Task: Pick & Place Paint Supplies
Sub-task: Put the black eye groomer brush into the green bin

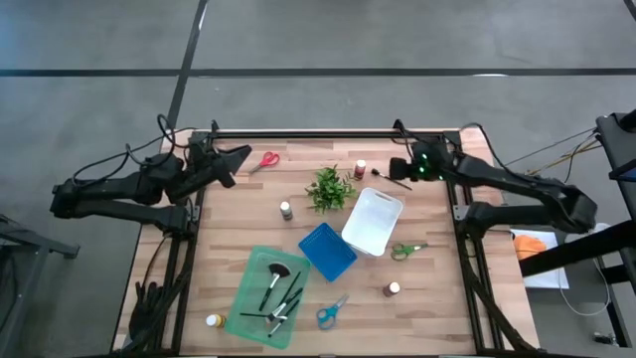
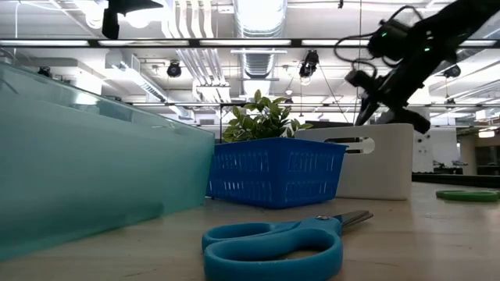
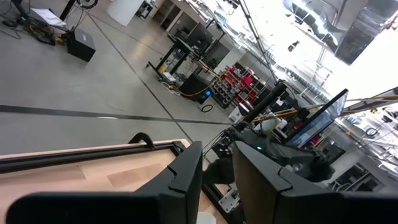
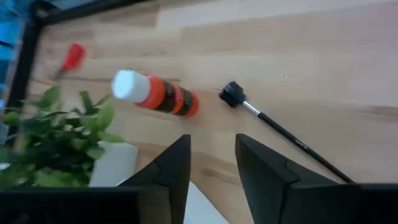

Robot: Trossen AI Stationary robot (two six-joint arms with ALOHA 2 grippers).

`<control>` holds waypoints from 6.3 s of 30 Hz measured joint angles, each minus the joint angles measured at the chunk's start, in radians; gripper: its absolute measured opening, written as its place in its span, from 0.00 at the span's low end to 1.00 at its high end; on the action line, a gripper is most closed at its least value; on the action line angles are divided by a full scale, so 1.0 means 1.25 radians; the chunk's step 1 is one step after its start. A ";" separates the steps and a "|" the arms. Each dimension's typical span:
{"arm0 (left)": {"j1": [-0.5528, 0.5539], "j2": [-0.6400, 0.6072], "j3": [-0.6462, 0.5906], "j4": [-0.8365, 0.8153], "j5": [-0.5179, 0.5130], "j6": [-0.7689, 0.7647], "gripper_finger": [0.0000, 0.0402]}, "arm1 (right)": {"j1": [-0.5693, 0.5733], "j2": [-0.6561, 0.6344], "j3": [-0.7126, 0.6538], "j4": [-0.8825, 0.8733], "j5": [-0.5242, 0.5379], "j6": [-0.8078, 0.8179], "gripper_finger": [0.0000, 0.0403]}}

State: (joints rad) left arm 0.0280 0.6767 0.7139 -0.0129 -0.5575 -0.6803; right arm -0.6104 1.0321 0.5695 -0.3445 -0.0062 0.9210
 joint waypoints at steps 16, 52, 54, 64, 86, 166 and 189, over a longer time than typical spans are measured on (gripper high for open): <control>0.000 0.035 0.000 0.030 0.009 -0.006 0.25 | -0.191 0.413 0.240 -0.099 -0.281 -0.089 0.32; 0.000 0.037 0.000 0.032 0.010 -0.006 0.25 | -0.162 0.628 0.487 -0.367 -0.265 -0.237 0.32; 0.000 0.037 0.000 0.032 0.010 -0.007 0.25 | -0.162 0.628 0.486 -0.368 -0.265 -0.215 0.32; 0.000 0.036 0.000 0.032 0.010 -0.006 0.25 | -0.130 0.628 0.481 -0.329 -0.268 -0.063 0.32; 0.000 0.036 0.001 0.037 0.045 -0.006 0.25 | -0.125 0.706 0.479 -0.286 -0.289 0.075 0.32; 0.000 0.037 0.001 0.038 0.063 -0.027 0.25 | -0.101 0.579 0.428 -0.283 -0.076 -0.204 0.40; 0.000 0.037 0.001 0.038 0.063 -0.028 0.25 | -0.086 0.636 0.432 -0.259 -0.066 -0.258 0.44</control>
State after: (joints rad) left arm 0.0281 0.7227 0.7147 0.0341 -0.4782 -0.7147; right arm -0.7180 1.8273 1.1099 -0.6679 -0.0886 0.5985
